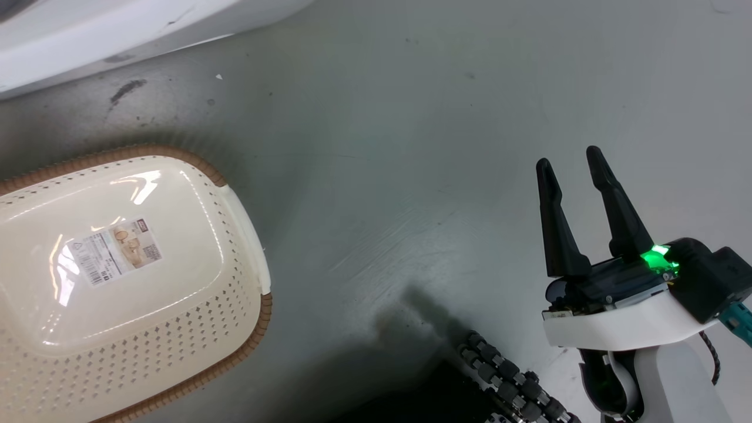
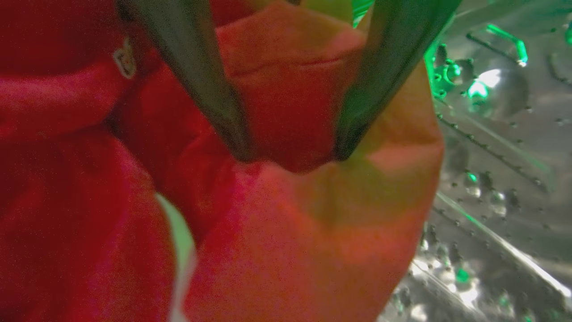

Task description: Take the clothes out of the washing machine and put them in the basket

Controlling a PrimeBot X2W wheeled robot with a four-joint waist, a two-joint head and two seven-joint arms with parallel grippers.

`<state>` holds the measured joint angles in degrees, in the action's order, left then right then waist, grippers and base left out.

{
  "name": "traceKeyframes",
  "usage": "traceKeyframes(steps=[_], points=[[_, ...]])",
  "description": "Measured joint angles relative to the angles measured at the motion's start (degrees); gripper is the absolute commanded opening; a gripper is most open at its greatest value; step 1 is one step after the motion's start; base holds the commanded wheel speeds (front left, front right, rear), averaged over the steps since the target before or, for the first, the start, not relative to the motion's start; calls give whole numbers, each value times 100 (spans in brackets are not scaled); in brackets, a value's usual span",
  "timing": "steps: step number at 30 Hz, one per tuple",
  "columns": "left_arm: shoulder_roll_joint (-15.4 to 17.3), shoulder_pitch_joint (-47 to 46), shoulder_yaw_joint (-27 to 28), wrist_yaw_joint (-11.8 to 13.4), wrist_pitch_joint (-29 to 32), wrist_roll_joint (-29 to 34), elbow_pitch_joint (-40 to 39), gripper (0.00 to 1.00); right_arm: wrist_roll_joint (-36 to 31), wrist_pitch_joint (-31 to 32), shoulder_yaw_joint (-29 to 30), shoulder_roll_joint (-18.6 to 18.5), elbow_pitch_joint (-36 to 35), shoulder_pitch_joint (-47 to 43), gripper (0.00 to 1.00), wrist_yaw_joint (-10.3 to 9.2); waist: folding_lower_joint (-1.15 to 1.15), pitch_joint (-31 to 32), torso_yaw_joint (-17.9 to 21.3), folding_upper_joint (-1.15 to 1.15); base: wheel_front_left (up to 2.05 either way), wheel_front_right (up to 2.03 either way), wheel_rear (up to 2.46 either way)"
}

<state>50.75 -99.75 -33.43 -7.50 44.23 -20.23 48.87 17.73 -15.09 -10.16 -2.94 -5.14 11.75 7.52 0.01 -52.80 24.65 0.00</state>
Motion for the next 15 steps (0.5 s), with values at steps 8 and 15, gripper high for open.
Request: traceKeyframes(steps=[8, 15], points=[[111, -168, -171, 1, 328, -178, 16, 100, 57, 0, -34, 1, -141, -27, 100, 0, 0, -170, 98, 0, 0, 0, 0], [93, -242, -248, 1, 233, -275, 23, 0, 59, 0, -22, 1, -189, -27, 100, 0, -1, -231, 42, 0, 0, 0, 0]])
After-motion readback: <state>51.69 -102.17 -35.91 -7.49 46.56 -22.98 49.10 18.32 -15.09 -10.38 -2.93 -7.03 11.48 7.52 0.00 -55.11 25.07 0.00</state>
